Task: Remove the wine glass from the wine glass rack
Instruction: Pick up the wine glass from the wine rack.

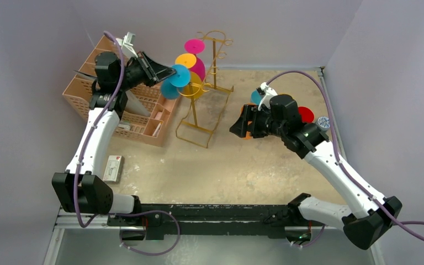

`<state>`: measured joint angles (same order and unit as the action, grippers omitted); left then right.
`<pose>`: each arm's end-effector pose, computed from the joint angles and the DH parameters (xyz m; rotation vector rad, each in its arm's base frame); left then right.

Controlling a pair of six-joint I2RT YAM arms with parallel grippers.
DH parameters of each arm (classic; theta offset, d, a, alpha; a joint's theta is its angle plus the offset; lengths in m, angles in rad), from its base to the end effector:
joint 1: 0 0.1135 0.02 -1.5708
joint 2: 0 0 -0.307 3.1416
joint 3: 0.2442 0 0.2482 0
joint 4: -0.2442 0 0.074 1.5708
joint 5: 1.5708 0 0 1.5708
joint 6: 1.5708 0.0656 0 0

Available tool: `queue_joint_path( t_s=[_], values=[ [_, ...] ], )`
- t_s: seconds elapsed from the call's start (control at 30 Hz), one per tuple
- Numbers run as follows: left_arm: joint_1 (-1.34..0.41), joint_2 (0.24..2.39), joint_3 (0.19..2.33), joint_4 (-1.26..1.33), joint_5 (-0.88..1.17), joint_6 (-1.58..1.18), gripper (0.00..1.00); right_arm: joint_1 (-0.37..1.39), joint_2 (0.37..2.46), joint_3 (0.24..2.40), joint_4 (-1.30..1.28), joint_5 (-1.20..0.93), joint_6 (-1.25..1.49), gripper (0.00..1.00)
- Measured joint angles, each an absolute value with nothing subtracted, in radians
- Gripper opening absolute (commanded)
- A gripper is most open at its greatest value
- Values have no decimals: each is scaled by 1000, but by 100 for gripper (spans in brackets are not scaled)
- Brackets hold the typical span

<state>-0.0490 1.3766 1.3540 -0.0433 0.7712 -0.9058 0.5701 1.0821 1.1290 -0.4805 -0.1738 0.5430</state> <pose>0.3210 -0.0615 0.4613 -0.1174 1.7965 -1.3306 0.1954 0.1388 0.3976 -0.1458 2.1054 0.8672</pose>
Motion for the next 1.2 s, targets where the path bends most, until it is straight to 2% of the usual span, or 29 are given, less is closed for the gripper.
queue_joint_path(
  t_s=[0.33, 1.07, 1.2],
  values=[
    [-7, 1377, 1373, -129, 734, -905, 0, 570, 1100, 1129, -468, -175, 543, 74],
    [71, 1375, 1372, 10, 793, -1029, 0, 570, 1085, 1123, -474, -175, 543, 74],
    [71, 1346, 1402, -100, 745, -940, 0, 570, 1084, 1123, -474, -175, 543, 74]
  ],
)
